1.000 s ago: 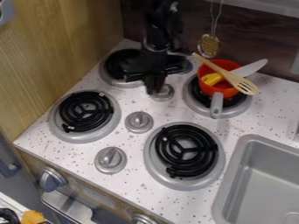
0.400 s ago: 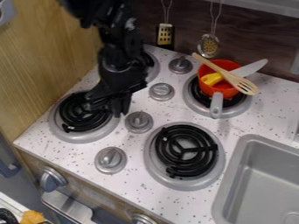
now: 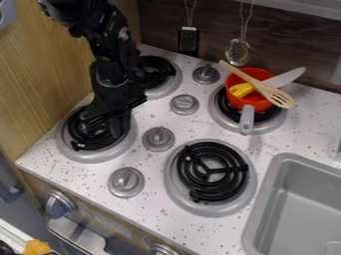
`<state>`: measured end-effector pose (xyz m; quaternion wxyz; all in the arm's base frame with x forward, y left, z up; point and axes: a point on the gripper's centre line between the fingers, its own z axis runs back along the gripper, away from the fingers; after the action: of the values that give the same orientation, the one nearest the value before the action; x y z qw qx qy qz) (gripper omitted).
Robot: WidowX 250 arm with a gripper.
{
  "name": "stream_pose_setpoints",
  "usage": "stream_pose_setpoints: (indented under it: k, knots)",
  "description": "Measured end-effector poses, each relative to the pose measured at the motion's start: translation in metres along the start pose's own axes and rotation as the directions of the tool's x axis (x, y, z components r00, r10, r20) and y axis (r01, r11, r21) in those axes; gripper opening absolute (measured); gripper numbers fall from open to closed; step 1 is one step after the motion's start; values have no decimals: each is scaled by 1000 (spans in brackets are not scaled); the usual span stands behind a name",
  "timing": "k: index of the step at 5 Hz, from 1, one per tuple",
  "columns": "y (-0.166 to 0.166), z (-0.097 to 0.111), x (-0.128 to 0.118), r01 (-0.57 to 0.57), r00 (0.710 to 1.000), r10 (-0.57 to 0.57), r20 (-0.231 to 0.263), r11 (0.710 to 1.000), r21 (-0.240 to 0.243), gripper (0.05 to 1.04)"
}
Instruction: Move the yellow bell pepper to the lower left burner
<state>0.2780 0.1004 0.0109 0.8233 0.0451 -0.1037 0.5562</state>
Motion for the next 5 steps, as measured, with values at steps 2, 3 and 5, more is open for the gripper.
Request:
stream_pose_setpoints:
  k: [2, 3, 5]
  knots:
    - [2, -17, 4, 24, 999, -24, -34, 1000, -5, 121]
    - [-2, -20, 8, 44, 999, -44, -13, 999, -31, 300]
    - [-2, -6, 7, 73, 997, -73, 8, 997, 23, 884]
